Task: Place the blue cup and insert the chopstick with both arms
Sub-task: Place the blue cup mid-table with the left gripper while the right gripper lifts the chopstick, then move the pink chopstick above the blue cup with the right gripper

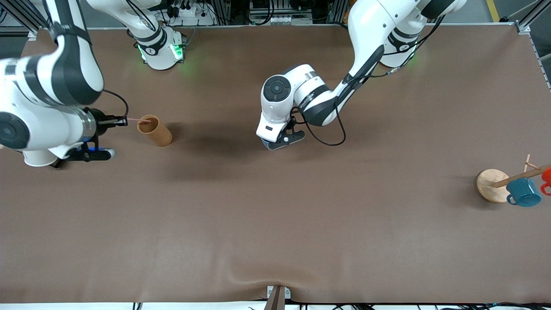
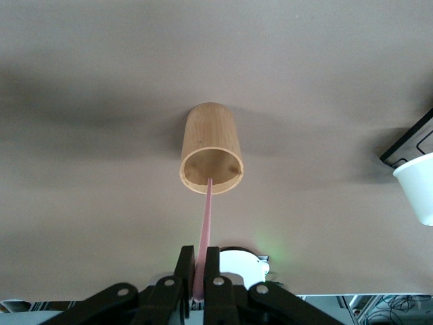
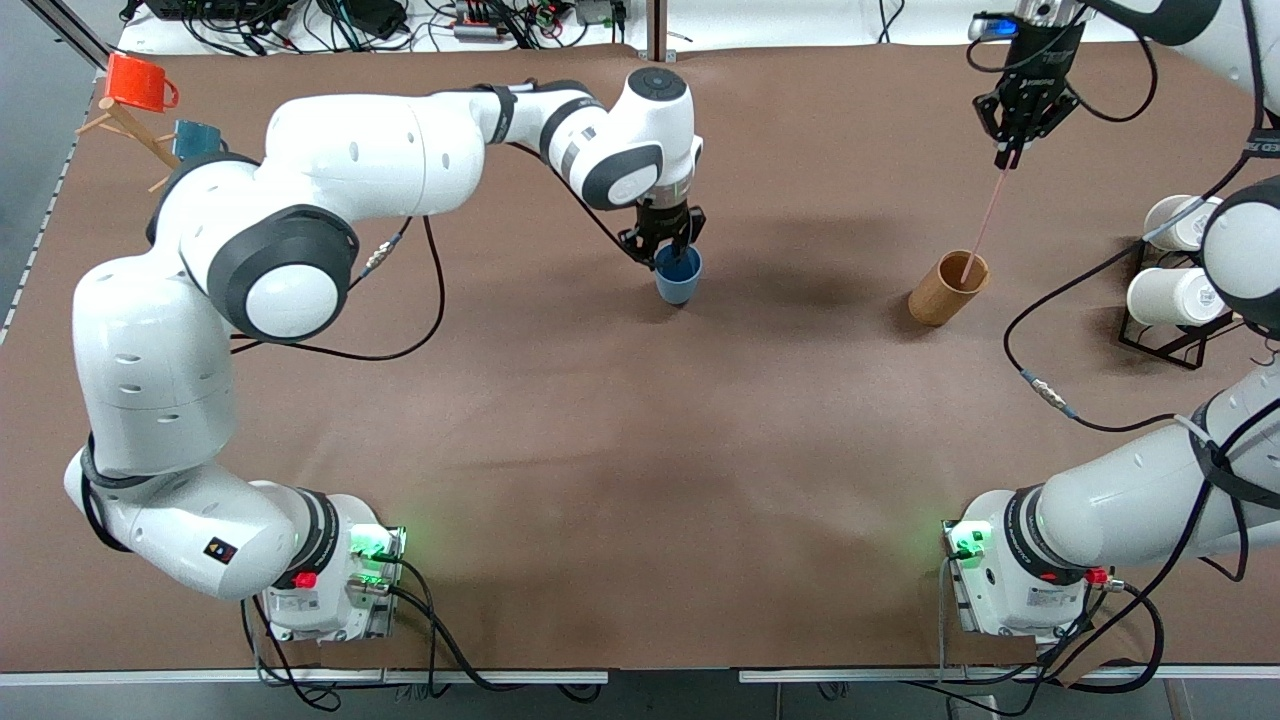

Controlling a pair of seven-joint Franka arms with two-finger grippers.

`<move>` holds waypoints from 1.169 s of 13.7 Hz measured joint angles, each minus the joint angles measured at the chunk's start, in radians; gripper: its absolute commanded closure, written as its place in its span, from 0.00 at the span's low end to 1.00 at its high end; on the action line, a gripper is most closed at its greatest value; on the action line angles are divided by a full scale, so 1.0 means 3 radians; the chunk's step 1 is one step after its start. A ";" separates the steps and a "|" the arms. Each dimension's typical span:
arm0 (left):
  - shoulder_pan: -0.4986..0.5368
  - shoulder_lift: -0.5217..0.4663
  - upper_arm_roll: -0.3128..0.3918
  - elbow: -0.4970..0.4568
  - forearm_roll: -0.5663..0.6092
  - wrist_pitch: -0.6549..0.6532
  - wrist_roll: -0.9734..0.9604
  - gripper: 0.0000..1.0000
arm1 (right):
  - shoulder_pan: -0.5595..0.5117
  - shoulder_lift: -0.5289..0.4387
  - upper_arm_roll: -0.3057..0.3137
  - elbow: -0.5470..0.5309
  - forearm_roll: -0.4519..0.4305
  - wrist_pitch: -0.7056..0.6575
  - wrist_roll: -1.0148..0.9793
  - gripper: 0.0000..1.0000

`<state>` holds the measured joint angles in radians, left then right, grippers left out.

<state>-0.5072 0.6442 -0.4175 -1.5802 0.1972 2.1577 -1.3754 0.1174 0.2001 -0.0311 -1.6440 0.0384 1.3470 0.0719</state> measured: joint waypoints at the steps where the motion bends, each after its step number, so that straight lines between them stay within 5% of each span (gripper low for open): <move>1: 0.0044 -0.0095 0.0013 0.0043 0.0010 -0.0115 -0.0028 0.00 | 0.0000 -0.0033 0.0001 0.0056 0.0000 -0.0007 -0.0011 1.00; 4: 0.0351 -0.0651 0.0029 0.0161 0.0197 -0.0730 0.0015 0.00 | 0.0018 -0.0089 0.0040 0.0285 0.0045 -0.0014 -0.0094 1.00; 7: 0.0900 -0.1183 0.0040 0.0325 0.0214 -0.1363 0.0778 0.00 | 0.0187 -0.0100 0.0119 0.0357 0.0433 0.0093 -0.0104 1.00; 16: 0.2019 -0.1677 0.0070 0.0397 -0.0073 -0.1968 0.2614 0.00 | 0.1469 0.0216 0.0163 0.0345 0.0555 0.1449 0.0248 1.00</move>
<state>0.0985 0.1412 -0.3966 -1.4611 0.1754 1.5673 -0.5913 0.5580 0.2650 0.0177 -1.5405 0.2050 1.7819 0.1462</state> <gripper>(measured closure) 0.000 0.903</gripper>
